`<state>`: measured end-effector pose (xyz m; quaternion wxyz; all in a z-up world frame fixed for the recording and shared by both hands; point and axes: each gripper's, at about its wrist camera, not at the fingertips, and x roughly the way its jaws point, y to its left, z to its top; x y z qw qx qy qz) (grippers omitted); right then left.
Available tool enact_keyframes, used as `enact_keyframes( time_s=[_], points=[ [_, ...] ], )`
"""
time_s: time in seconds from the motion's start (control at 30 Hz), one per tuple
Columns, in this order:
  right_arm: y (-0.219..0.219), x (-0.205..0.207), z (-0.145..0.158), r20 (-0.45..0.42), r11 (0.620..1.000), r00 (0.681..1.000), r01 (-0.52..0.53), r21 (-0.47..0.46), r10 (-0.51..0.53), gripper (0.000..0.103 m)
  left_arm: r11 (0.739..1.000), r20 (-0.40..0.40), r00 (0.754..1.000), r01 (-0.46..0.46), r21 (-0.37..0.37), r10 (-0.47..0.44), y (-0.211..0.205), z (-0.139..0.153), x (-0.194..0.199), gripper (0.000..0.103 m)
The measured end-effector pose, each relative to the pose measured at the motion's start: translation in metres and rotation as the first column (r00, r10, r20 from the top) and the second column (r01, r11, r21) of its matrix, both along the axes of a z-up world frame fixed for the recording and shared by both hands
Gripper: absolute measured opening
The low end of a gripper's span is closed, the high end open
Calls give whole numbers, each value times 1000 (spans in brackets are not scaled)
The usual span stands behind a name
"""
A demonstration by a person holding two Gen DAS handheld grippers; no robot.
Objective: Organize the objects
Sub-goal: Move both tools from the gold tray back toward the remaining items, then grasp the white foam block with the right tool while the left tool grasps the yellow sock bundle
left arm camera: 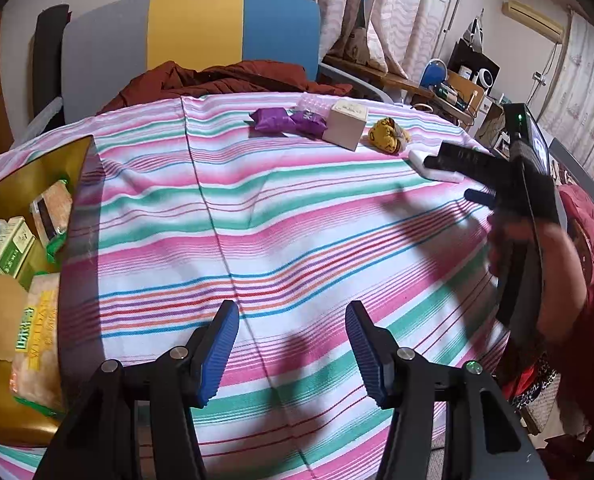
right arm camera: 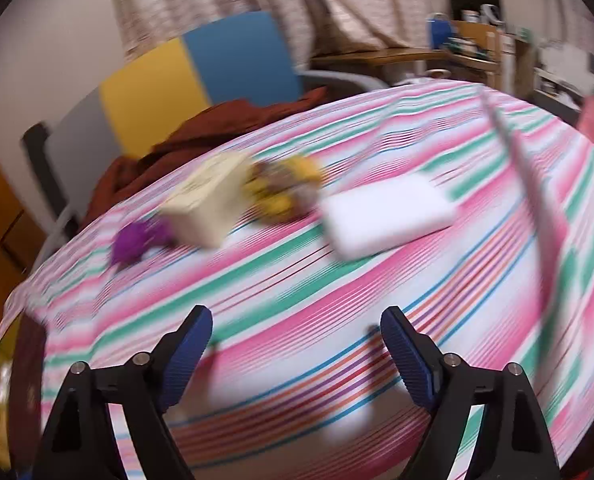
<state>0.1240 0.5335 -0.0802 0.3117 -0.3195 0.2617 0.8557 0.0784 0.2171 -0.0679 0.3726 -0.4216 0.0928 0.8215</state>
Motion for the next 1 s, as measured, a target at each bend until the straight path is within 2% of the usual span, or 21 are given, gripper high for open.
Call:
enact_keyframes(
  time_s=[0.17, 0.3, 0.57, 0.63, 0.77, 0.9, 1.0],
  points=[
    [54, -1, -2, 16, 985, 989, 145, -93, -144, 90, 1000, 2, 1000, 11, -10, -11, 6, -1, 3, 56],
    [76, -17, -3, 32, 972, 981, 192, -137, -189, 90, 1000, -3, 1000, 14, -21, -14, 7, -2, 4, 56],
    [97, -48, -8, 99, 964, 967, 245, -101, -235, 91, 999, 1, 1000, 1, -35, -1, 8, -3, 1, 56],
    [97, -50, -8, 118, 971, 967, 232, -60, -224, 90, 999, 0, 1000, 2, -40, -2, 10, -3, 1, 56],
    [89, -51, -11, 160, 988, 975, 153, 37, -157, 80, 999, -2, 1000, 12, -48, -12, 15, -3, -1, 56],
    [90, -39, -9, 122, 996, 989, 79, 30, -82, 72, 998, -14, 1000, 26, -52, -26, 26, 0, -6, 56],
    [88, -29, -8, 123, 998, 991, 47, 42, -51, 71, 998, -17, 999, 42, -42, -43, 38, 5, -11, 56]
  ],
)
